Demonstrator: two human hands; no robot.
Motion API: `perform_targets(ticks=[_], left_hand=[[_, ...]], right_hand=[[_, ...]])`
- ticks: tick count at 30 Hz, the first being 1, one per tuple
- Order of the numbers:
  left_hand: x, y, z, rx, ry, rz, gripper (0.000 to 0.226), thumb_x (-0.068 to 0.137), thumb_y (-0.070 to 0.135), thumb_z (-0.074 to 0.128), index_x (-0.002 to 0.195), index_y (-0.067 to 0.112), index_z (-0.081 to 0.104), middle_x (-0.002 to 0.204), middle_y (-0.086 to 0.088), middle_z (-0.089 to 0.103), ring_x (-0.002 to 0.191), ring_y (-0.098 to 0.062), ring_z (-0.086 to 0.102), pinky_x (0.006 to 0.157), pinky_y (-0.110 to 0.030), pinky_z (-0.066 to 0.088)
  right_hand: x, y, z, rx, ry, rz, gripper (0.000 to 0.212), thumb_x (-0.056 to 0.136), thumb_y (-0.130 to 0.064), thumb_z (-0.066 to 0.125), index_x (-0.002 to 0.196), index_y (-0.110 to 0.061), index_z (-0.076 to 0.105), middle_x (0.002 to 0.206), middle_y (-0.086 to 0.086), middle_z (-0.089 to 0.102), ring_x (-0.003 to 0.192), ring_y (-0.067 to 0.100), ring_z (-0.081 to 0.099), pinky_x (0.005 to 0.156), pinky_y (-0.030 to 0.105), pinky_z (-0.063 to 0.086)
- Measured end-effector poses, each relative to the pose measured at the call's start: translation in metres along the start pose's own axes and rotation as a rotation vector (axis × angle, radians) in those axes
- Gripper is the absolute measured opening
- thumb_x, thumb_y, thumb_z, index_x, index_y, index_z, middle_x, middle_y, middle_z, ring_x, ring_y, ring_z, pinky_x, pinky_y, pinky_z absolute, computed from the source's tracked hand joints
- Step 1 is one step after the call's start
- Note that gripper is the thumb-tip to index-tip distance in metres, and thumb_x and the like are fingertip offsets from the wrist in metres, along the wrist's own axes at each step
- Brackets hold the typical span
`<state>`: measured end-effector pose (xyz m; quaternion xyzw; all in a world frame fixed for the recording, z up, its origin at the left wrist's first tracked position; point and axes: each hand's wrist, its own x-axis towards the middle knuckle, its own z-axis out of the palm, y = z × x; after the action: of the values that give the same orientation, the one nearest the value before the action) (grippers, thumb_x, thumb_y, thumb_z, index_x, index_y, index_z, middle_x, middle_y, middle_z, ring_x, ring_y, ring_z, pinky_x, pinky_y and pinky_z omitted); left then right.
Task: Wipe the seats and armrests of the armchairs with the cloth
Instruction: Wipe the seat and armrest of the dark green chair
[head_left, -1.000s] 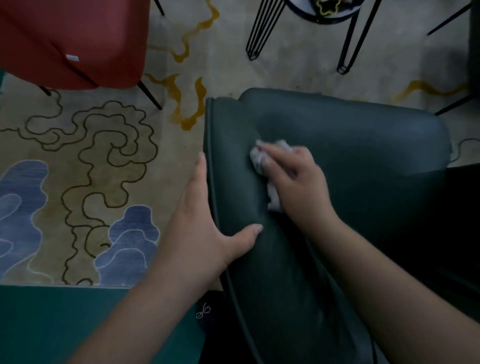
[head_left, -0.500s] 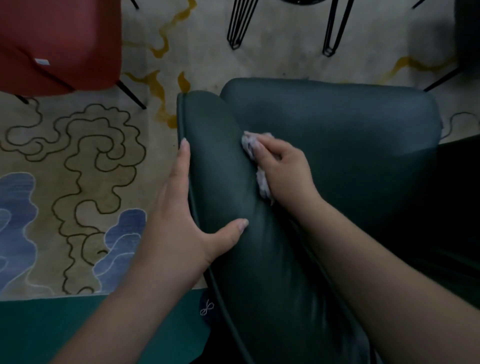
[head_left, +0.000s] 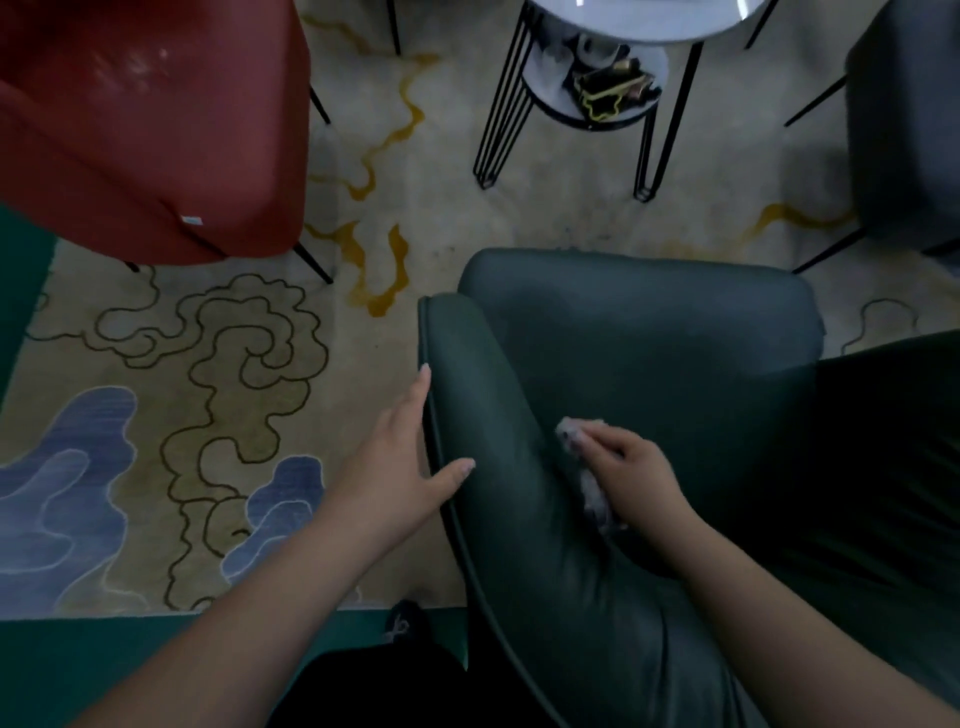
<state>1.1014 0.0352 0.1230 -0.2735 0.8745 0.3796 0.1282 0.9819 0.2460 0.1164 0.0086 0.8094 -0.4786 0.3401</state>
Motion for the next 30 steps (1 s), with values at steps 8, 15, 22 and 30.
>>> perform_targets(ticks=[8, 15, 22, 30], left_hand=[[0.014, -0.037, -0.066, 0.249, -0.020, 0.021, 0.089, 0.089, 0.055, 0.054, 0.154, 0.028, -0.001, 0.161, 0.003, 0.014, 0.144, -0.018, 0.023, 0.114, -0.034, 0.025], [0.033, -0.093, -0.162, 0.482, -0.028, 0.053, 0.087, 0.091, 0.057, 0.049, 0.155, 0.023, 0.002, 0.161, 0.003, 0.013, 0.143, -0.024, 0.022, 0.115, -0.034, 0.024], [0.047, -0.142, -0.255, 0.614, 0.016, 0.111, 0.086, 0.090, 0.058, 0.048, 0.155, 0.024, 0.003, 0.162, 0.005, 0.011, 0.144, -0.024, 0.019, 0.115, -0.038, 0.026], [0.073, -0.172, -0.310, 0.681, 0.058, 0.105, 0.087, 0.090, 0.058, 0.048, 0.155, 0.023, 0.002, 0.162, 0.003, 0.008, 0.148, -0.020, 0.006, 0.118, -0.043, 0.009]], right_hand=[[0.016, -0.071, 0.038, 0.044, 0.171, -0.068, 0.017, 0.091, -0.028, 0.063, 0.105, -0.027, 0.073, 0.092, -0.019, 0.069, 0.079, -0.010, 0.061, 0.077, 0.010, 0.047], [0.022, -0.149, 0.122, 0.002, 0.138, -0.160, 0.023, 0.092, -0.026, 0.061, 0.113, -0.024, 0.070, 0.094, -0.026, 0.063, 0.091, -0.009, 0.056, 0.081, 0.008, 0.039], [0.036, -0.219, 0.199, -0.035, 0.181, -0.229, 0.021, 0.091, -0.030, 0.062, 0.108, -0.026, 0.073, 0.097, -0.017, 0.067, 0.100, 0.005, 0.061, 0.086, 0.019, 0.041], [0.063, -0.271, 0.237, -0.132, 0.203, -0.301, 0.019, 0.090, -0.035, 0.062, 0.102, -0.028, 0.074, 0.089, -0.018, 0.068, 0.090, 0.004, 0.063, 0.071, 0.011, 0.041]])
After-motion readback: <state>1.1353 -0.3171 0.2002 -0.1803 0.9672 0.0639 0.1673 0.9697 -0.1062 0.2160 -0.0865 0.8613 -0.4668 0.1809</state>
